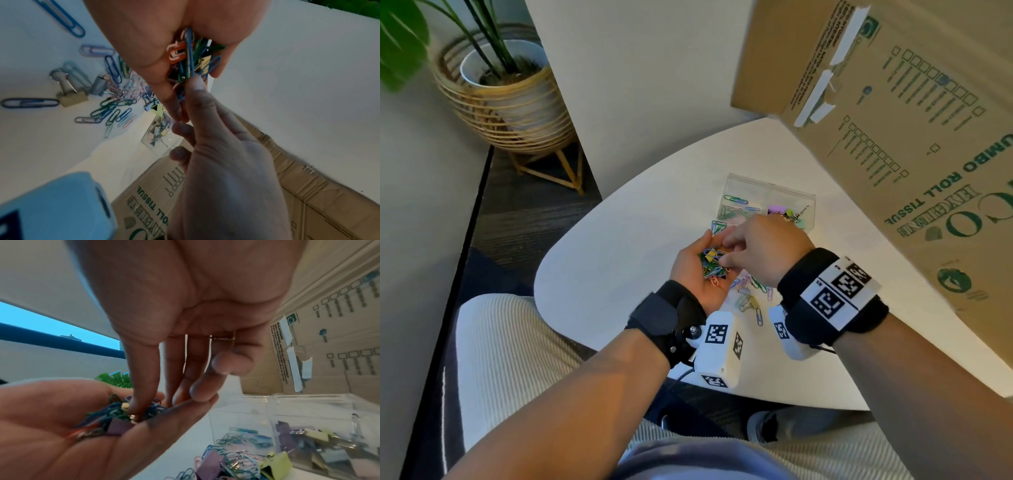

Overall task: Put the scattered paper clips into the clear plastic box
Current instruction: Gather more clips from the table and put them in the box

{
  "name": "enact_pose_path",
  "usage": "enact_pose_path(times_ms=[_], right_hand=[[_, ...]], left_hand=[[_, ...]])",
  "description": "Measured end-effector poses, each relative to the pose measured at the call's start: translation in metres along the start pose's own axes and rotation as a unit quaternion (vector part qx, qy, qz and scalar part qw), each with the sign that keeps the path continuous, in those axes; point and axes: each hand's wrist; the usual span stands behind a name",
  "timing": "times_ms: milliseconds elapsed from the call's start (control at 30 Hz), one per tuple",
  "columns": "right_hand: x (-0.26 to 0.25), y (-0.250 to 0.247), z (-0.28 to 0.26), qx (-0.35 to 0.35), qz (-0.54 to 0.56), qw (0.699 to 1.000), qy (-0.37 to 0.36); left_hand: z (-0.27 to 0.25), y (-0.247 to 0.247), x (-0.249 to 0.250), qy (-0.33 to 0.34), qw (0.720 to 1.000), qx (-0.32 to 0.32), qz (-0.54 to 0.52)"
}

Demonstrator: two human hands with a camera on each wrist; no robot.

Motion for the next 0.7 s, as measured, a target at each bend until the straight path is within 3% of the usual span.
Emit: enact_pose_path(times_ms=[333, 700], right_hand=[[0.004, 0.014, -0.004, 0.024, -0.029, 0.999, -0.009], [0.017, 0.018, -0.009, 0.08, 0.197, 0.977, 0.017]], left_hand=[[-0.004, -0.002, -0.006, 0.0, 1.0, -0.004, -0.004], [-0.006, 0.001, -0.002, -0.018, 1.0, -0.021, -0.004]])
Point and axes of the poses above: each hand's wrist, its own z-axis towards the middle knuckle, its own y-axis out of the palm, x = y × z, and after that the axes turned 13 degrees about -z, right-handed
